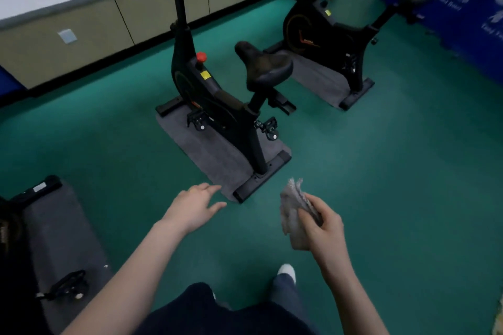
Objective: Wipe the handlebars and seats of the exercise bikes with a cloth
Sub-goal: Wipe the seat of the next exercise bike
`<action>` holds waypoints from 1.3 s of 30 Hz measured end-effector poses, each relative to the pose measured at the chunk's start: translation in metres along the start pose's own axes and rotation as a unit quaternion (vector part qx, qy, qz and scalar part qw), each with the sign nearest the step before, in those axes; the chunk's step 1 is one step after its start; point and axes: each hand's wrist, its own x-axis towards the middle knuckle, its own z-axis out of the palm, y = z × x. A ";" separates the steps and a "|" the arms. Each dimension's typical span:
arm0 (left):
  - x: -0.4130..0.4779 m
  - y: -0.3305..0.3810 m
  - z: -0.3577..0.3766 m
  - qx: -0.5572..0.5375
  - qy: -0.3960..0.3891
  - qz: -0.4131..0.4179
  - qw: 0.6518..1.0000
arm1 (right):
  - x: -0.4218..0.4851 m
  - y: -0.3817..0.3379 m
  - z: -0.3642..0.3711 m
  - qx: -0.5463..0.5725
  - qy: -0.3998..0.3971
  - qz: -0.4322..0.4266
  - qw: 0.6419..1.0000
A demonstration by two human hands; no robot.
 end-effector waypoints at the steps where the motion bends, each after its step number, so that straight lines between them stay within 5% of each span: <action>1: 0.008 0.016 0.000 -0.009 0.008 -0.014 1.000 | 0.012 0.000 -0.014 0.001 -0.008 -0.002 1.000; 13: 0.080 0.120 -0.016 -0.069 0.063 -0.087 0.992 | 0.140 0.006 -0.116 -0.012 -0.075 0.002 0.997; 39: 0.370 0.077 -0.128 -0.200 0.101 -0.173 0.959 | 0.495 -0.078 -0.041 -0.132 -0.208 -0.050 0.968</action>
